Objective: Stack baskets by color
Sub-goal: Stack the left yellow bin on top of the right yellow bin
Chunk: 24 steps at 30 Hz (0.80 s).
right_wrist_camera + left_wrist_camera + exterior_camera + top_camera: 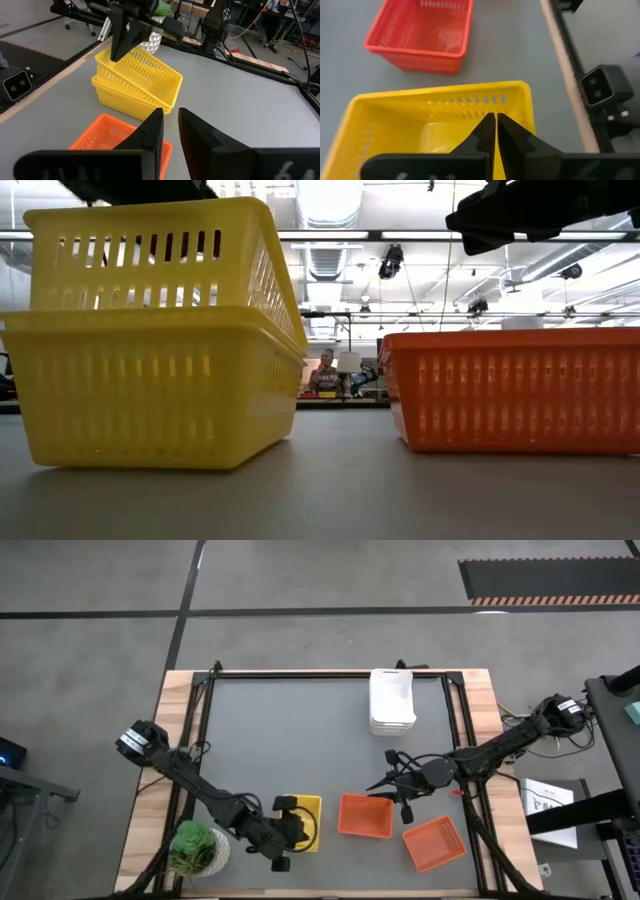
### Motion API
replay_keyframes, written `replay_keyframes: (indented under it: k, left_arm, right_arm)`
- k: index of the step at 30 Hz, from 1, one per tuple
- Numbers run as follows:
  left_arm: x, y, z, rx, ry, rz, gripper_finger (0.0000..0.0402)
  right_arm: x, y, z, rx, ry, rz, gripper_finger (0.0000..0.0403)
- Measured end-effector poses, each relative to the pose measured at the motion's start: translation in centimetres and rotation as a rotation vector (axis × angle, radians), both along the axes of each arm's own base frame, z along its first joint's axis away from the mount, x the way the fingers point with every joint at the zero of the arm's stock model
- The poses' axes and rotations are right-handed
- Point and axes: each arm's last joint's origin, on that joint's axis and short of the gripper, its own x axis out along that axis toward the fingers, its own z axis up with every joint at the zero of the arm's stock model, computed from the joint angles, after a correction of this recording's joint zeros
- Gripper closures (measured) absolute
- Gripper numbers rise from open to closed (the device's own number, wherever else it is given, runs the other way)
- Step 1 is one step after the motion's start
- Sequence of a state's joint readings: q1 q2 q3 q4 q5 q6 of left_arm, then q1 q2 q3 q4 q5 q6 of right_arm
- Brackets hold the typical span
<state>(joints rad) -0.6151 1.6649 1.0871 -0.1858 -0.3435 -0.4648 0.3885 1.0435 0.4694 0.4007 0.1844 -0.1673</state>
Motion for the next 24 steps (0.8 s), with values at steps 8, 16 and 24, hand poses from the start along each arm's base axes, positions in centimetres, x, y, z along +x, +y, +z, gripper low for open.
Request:
replay_keyframes:
  k: [8,16,24]
  left_arm:
    - [-1.0,0.7,-0.5,-0.027,-0.041,-0.009,0.0401]
    - [-2.2,1.2,3.4,-0.065,-0.158,-0.041,0.0402]
    - [-2.9,1.0,4.1,-0.166,-0.124,-0.096,0.0377]
  right_arm:
    - [0.0,0.0,0.0,0.001,-0.001,0.0,0.0351]
    - [0.0,0.0,0.0,-0.004,-0.002,0.001,0.0351]
    - [0.0,0.0,0.0,-0.004,-0.002,0.001,0.0351]
